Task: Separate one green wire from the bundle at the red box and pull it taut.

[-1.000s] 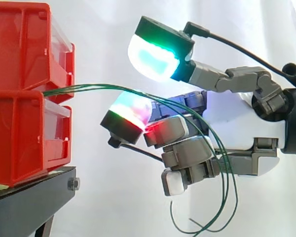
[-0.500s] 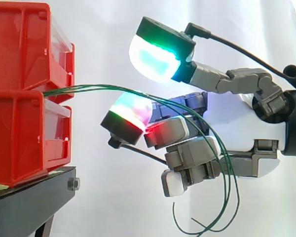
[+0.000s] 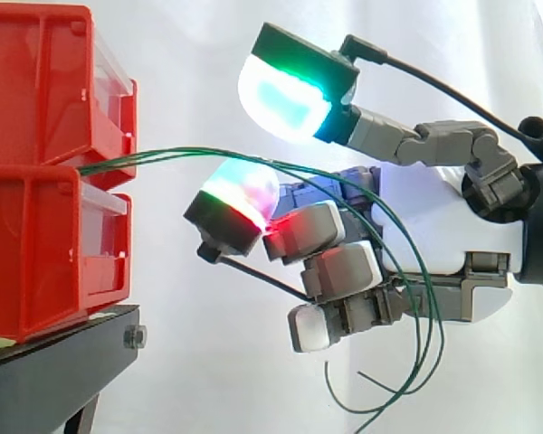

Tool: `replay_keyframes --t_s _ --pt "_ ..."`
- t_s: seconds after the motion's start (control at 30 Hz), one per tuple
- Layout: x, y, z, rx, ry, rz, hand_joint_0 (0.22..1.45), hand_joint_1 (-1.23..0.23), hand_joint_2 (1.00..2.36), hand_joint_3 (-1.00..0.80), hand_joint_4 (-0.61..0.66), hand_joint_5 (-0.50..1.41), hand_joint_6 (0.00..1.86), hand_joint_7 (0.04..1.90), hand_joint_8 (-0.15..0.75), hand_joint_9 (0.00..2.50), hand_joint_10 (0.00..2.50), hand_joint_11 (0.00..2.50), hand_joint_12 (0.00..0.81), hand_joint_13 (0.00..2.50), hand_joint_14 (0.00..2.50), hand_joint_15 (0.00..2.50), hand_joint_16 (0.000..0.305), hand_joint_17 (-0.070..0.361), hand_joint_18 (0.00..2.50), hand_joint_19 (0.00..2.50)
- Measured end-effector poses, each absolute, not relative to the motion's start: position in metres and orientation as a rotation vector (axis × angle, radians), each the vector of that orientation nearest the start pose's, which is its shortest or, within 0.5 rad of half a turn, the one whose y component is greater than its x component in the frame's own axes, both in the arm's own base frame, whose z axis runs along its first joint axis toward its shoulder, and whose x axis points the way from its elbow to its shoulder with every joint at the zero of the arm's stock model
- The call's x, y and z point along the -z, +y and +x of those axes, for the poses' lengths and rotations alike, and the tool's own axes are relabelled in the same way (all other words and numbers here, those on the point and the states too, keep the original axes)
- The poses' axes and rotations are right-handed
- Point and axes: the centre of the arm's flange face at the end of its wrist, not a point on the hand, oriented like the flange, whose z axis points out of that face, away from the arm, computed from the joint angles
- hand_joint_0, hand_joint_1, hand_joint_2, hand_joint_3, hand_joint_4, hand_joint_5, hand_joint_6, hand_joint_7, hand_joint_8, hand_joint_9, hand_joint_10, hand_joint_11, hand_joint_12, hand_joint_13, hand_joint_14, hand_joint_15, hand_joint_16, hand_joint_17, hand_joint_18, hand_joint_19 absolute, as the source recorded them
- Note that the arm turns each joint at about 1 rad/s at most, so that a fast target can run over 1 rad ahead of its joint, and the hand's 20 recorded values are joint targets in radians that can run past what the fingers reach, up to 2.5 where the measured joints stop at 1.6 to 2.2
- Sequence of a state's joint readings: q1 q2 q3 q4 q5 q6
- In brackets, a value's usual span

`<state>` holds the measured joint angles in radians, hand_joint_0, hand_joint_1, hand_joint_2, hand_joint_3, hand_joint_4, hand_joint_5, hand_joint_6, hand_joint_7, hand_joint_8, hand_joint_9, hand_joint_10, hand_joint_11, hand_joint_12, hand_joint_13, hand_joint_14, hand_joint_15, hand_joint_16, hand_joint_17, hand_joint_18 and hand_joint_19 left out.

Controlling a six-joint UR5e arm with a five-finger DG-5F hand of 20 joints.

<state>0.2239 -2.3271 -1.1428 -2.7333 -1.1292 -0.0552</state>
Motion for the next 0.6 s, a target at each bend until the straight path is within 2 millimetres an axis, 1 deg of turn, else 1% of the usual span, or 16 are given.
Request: replay_keyframes --t_s 0.03,0.1,0.6 --pt "-0.253 -0.0025 0.7807 -1.06 1.01 1.235 0.59 -0.54 1.0 -0.5 0.22 -0.21 0.85 1.03 0.357 1.16 0.01 1.28 0.384 1.54 0.02 0.86 0.05 0.112 1.04 0.48" --pt "-0.253 -0.0025 0.7807 -1.062 1.009 1.235 0.59 -0.54 1.0 -0.5 0.22 -0.21 0.85 1.03 0.357 1.16 0.01 1.27 0.382 1.56 0.02 0.89 0.05 0.113 1.04 0.48" --pt "-0.2528 -0.0036 0.7805 -1.072 1.001 1.248 0.59 -0.53 1.0 -0.5 0.22 -0.22 0.85 1.03 0.347 1.12 0.01 1.25 0.367 1.6 0.02 1.17 0.053 0.12 1.04 0.53"
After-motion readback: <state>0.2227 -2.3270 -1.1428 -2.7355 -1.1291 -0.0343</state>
